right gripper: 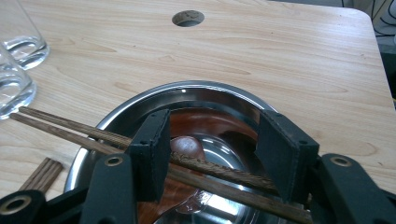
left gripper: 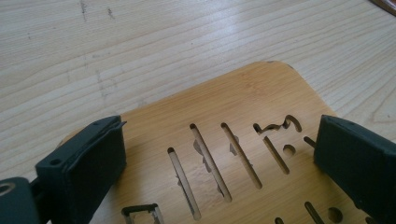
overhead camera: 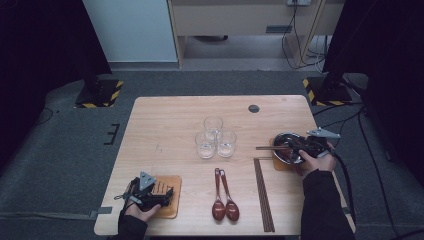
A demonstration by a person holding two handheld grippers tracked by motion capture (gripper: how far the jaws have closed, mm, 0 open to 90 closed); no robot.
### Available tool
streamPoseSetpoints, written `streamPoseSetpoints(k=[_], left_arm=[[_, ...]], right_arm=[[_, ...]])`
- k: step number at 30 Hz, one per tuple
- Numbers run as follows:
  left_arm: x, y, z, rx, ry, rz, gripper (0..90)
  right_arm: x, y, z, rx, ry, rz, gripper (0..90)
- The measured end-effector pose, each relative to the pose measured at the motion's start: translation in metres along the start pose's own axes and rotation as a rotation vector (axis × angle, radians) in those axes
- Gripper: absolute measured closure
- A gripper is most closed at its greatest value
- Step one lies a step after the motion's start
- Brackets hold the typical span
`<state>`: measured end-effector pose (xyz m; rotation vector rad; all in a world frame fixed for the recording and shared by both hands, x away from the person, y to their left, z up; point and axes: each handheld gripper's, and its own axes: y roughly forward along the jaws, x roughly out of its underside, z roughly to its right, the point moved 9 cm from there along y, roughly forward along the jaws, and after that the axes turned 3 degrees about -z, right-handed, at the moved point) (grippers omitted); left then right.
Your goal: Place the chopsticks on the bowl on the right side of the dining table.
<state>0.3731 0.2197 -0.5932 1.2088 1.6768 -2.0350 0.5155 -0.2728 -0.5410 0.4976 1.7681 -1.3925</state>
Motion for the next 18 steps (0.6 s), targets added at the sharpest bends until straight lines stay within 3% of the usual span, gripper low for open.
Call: streamPoseSetpoints(k=[18], left_arm=[[0.0, 0.0, 0.0, 0.0, 0.0, 0.0, 1.4]], right_arm=[[0.0032, 0.0, -0.0029, -0.026, -0.004, -0.018, 43.7]])
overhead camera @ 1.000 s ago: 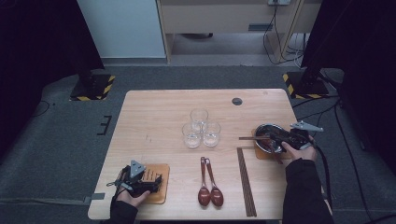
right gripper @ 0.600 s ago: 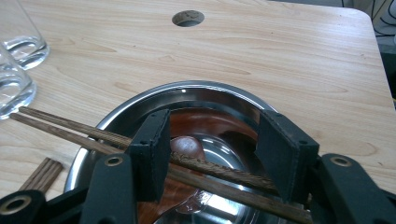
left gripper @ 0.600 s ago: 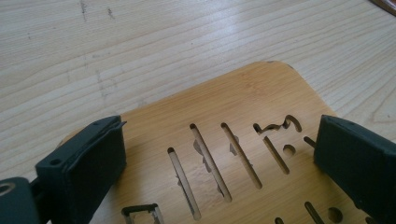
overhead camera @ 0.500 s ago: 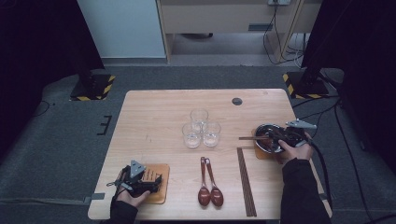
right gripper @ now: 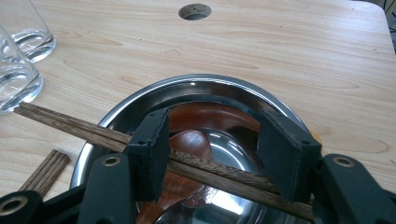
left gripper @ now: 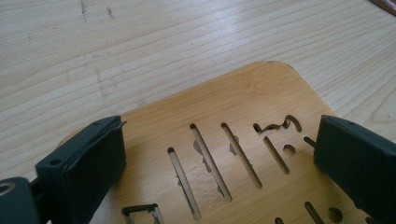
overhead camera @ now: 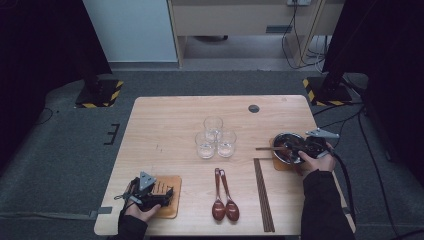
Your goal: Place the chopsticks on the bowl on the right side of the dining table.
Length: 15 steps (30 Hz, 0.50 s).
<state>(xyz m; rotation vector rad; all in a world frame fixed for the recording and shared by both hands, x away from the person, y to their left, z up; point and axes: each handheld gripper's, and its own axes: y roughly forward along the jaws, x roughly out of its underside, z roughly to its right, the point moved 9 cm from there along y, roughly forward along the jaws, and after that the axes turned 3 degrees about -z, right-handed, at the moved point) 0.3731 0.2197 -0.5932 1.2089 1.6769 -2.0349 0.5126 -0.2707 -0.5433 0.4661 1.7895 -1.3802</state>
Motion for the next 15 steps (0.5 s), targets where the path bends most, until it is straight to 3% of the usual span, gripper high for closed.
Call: streamPoseSetpoints(k=[15], left_arm=[[0.0, 0.0, 0.0, 0.0, 0.0, 0.0, 1.4]], right_arm=[[-0.0004, -0.0012, 0.0006, -0.016, 0.024, 0.009, 42.6]])
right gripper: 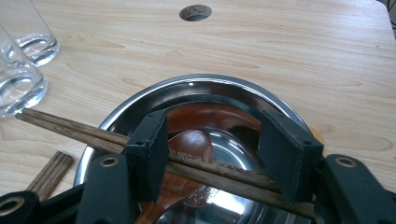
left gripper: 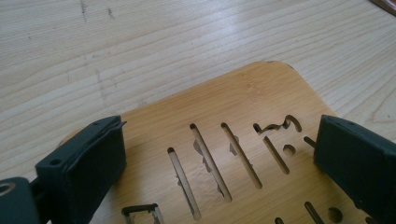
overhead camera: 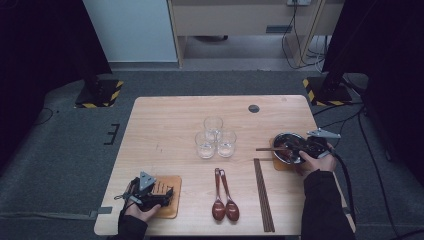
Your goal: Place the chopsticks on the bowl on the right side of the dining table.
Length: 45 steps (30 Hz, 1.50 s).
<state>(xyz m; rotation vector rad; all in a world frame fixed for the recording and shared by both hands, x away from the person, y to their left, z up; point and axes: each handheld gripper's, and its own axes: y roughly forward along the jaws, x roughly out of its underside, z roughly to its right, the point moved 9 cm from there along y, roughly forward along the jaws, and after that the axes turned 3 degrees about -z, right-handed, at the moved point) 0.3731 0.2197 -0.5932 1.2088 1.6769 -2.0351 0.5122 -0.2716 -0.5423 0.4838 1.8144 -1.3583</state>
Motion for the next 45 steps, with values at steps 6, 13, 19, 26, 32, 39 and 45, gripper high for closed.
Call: streamPoseSetpoints(k=[6, 13, 19, 26, 32, 39, 45], left_arm=[[0.0, 0.0, 0.0, 0.0, 0.0, 0.0, 1.4], [0.0, 0.0, 0.0, 0.0, 0.0, 0.0, 1.4], [0.0, 0.0, 0.0, 0.0, 0.0, 0.0, 1.4], [0.0, 0.0, 0.0, 0.0, 0.0, 0.0, 1.4], [0.0, 0.0, 0.0, 0.0, 0.0, 0.0, 1.4], [0.0, 0.0, 0.0, 0.0, 0.0, 0.0, 1.4], [0.0, 0.0, 0.0, 0.0, 0.0, 0.0, 1.3]], right_arm=[[-0.006, -0.009, -0.001, -0.027, 0.021, 0.037, 42.9], [-0.011, -0.025, -0.007, -0.097, 0.036, 0.072, 42.2], [-0.014, -0.034, -0.011, -0.128, 0.028, 0.083, 42.2], [-0.023, -0.044, -0.023, -0.174, 0.006, 0.102, 41.1], [-0.028, -0.05, -0.028, -0.192, -0.004, 0.118, 40.4], [-0.018, -0.04, -0.026, -0.174, 0.004, 0.078, 47.2], [-0.006, -0.034, -0.022, -0.156, 0.033, 0.045, 54.9]])
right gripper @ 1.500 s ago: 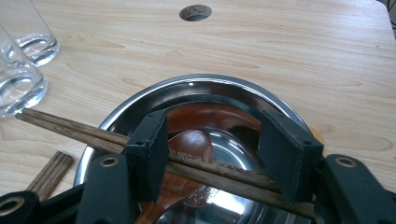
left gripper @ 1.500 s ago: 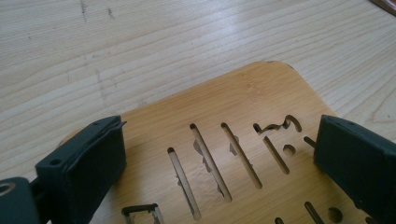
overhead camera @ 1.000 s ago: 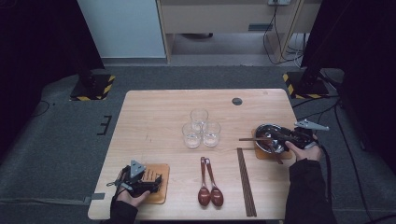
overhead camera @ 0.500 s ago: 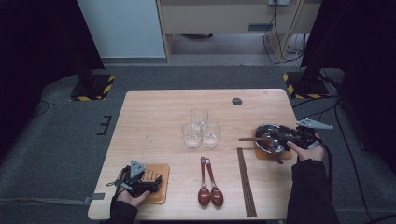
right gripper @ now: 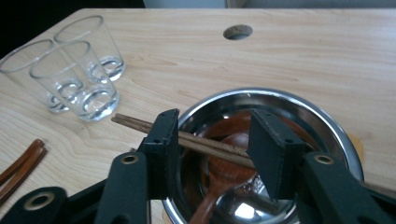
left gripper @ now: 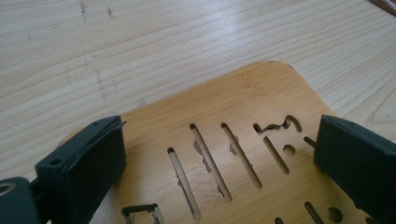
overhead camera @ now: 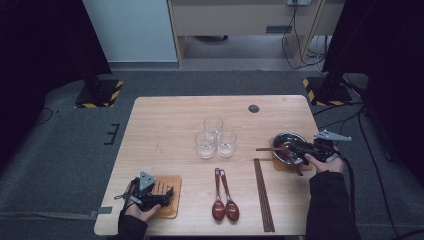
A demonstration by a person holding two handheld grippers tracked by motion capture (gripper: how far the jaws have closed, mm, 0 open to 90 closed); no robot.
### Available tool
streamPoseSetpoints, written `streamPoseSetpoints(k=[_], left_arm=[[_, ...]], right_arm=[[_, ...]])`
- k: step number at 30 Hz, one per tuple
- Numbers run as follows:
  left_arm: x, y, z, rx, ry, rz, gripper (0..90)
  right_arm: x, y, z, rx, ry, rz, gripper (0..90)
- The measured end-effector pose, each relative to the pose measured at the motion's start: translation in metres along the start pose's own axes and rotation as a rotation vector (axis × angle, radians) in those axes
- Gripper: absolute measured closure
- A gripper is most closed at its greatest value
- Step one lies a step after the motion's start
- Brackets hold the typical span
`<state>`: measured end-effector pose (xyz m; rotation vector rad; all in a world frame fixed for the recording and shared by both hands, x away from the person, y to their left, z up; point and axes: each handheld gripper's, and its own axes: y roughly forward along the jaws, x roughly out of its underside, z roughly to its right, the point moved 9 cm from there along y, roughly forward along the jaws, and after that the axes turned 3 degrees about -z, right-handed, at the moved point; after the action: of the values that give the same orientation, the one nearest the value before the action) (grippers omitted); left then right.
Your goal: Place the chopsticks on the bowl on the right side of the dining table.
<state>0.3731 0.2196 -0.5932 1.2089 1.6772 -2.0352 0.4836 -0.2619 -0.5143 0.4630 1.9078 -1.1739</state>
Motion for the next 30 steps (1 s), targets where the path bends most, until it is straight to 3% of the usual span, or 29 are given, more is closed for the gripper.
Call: streamPoseSetpoints(k=[10, 30], left_arm=[[0.0, 0.0, 0.0, 0.001, 0.001, -0.001, 1.2], [0.0, 0.0, 0.0, 0.001, 0.001, -0.001, 1.2]], right_arm=[[0.014, 0.006, 0.006, -0.001, 0.042, -0.046, 58.4], [0.016, 0.013, 0.015, 0.022, 0.043, -0.03, 50.7]])
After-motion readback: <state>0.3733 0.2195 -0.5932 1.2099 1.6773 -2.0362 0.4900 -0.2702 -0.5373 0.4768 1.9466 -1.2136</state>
